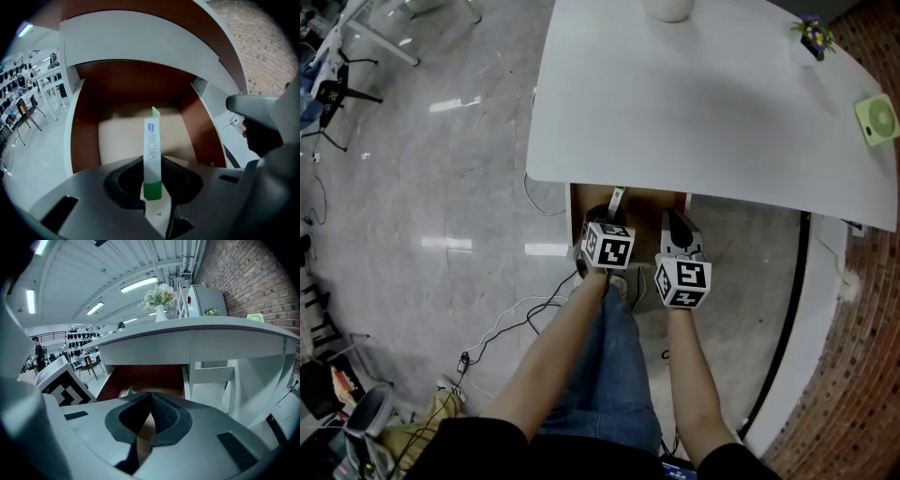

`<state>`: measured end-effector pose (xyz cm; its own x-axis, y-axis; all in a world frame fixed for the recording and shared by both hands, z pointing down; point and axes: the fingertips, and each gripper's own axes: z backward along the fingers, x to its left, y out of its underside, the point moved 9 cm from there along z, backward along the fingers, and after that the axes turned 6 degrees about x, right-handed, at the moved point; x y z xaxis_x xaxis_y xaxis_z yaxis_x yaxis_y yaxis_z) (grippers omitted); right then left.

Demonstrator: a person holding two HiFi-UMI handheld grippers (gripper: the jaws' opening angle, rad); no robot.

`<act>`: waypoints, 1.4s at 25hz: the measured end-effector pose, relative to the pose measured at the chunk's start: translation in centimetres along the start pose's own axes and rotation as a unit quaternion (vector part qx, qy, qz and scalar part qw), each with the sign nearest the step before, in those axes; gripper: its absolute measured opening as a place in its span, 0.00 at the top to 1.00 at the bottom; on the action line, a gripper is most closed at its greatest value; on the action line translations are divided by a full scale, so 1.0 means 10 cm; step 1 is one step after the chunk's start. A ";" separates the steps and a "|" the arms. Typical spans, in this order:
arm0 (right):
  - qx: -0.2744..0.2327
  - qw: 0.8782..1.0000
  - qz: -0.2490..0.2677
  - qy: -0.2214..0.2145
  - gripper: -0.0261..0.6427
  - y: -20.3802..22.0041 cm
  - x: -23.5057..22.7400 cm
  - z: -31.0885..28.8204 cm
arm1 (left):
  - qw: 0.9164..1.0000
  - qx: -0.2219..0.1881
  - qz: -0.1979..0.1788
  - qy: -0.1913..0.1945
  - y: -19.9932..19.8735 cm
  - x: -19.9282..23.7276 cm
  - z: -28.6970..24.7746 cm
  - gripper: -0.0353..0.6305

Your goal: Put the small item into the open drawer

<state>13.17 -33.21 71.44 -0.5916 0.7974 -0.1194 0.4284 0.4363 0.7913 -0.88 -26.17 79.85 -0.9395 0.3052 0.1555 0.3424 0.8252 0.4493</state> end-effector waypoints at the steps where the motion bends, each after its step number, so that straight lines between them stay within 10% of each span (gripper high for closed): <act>1: 0.001 1.000 0.000 0.000 0.96 0.02 0.00 -0.02 | 1.000 0.002 0.000 0.001 0.01 0.01 -0.04 0.80; 12: 0.004 1.000 -0.006 0.006 0.96 0.08 0.00 -0.10 | 0.998 -0.024 0.024 0.055 -0.01 0.01 -0.07 0.57; 21: -0.001 1.000 -0.016 0.009 0.96 0.03 0.03 -0.05 | 0.997 -0.054 0.028 0.050 -0.04 0.02 0.09 0.57; 35: -0.040 0.998 -0.044 0.026 0.96 -0.78 0.22 0.96 | 0.972 -0.233 0.008 0.036 -0.49 -0.07 2.04 0.91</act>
<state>15.07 -30.82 59.20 -0.6599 0.7340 -0.1605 0.3189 0.4671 0.8247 -1.70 -20.77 59.57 -0.9377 0.2693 0.2195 0.3323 0.5108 0.7929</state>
